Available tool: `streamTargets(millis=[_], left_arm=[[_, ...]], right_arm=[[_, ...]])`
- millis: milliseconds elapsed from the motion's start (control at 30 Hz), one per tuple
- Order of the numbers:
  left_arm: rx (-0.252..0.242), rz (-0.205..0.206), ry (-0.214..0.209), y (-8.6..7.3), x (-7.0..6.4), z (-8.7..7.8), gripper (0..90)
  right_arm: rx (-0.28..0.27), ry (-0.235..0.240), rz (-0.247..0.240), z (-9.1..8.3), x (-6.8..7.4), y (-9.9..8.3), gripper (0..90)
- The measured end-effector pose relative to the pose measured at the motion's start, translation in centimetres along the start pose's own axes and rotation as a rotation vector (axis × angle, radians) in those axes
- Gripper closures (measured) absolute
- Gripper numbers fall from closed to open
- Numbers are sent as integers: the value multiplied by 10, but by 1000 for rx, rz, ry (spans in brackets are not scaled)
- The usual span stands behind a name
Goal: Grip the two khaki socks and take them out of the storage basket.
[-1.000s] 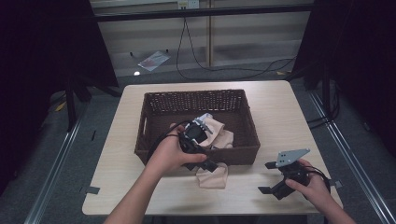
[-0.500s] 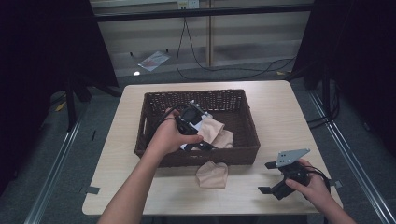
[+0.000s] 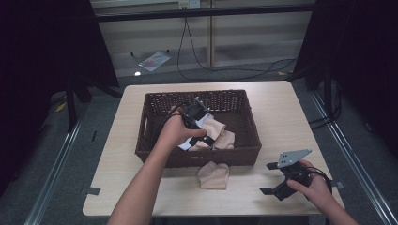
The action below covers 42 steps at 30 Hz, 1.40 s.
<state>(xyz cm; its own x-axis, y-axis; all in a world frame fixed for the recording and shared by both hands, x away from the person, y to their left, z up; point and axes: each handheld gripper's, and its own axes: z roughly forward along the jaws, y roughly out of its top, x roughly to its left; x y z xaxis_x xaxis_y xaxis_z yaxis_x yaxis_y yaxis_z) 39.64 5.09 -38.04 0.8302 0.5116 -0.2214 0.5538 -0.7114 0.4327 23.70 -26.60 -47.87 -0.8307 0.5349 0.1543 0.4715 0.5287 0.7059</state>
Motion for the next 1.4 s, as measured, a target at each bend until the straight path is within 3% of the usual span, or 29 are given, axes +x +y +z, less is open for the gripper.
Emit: streamTargets(millis=[333,600,767,1100,1300,1400], left_arm=[[-21,-28,21,5,8,18,84],[-32,-58,34,3,22,34,76],[-35,-39,30,1,30,46,72],[-70,-85,55,0,39,65,66],[-68,-88,66,1,42,72,66],[-93,-87,71,1,44,76,67]], right_arm=[[-1,2,0,0,0,0,47],[-2,4,0,1,0,0,47],[-3,4,3,1,0,0,47],[-1,4,10,1,0,0,47],[0,7,2,2,0,0,47],[-3,3,4,1,0,0,47]])
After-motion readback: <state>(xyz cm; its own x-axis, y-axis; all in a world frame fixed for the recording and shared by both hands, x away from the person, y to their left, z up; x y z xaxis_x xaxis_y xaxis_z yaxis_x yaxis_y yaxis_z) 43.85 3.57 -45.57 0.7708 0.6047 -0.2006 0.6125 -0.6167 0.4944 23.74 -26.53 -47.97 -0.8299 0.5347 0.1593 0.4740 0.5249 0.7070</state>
